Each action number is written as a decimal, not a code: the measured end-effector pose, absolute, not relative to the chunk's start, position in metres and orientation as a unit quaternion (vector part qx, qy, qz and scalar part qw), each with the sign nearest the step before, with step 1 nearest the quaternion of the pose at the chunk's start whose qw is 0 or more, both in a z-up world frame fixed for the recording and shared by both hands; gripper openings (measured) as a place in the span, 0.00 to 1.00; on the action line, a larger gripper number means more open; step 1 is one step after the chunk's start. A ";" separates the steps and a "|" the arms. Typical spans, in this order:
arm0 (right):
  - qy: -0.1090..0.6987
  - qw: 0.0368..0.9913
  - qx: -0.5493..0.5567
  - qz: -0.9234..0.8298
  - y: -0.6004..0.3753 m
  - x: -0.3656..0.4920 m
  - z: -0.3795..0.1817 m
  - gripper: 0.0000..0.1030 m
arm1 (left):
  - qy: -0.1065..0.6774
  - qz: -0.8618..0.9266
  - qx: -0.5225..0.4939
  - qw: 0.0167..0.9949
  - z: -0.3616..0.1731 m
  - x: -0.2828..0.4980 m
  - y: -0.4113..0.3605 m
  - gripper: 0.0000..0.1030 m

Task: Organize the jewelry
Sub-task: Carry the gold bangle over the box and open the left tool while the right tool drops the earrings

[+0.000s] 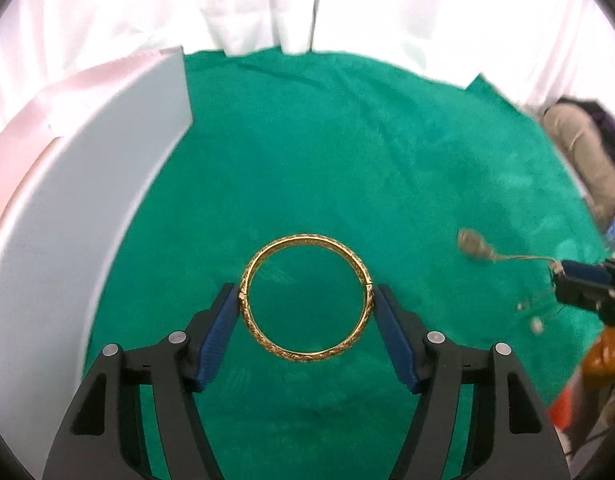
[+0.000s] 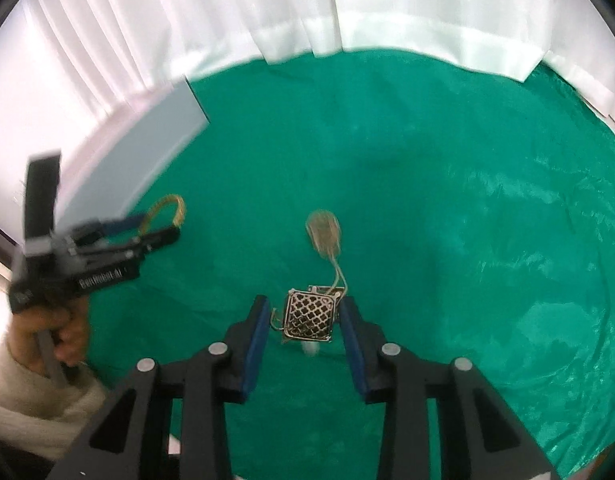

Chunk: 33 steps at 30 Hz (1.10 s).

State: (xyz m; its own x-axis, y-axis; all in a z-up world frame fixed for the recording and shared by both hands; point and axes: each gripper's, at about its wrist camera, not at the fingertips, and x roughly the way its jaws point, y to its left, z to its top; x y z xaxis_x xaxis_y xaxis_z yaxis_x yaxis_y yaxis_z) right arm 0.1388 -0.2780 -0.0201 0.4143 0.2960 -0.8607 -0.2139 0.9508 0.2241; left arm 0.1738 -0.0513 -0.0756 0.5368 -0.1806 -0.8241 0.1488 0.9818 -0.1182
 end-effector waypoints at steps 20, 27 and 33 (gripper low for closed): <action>0.348 0.844 -0.003 0.409 -0.090 0.214 0.154 0.35 | 0.412 0.035 -0.191 0.890 0.109 0.080 0.186 0.67; 0.378 0.801 -0.013 0.464 0.026 0.284 0.116 0.35 | 0.426 0.134 -0.217 0.868 0.073 0.100 0.281 0.67; 0.439 0.778 -0.075 0.443 0.091 0.336 0.043 0.35 | 0.474 0.172 -0.238 0.830 0.012 0.112 0.335 0.67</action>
State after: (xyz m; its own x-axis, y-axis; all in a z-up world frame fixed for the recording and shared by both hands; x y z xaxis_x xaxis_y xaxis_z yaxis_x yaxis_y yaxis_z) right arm 0.3355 0.0911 0.0427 0.2224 0.6240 -0.7491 -0.7555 0.5959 0.2721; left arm 0.1120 0.3345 0.0122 0.4915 0.0600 -0.8688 -0.5111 0.8276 -0.2320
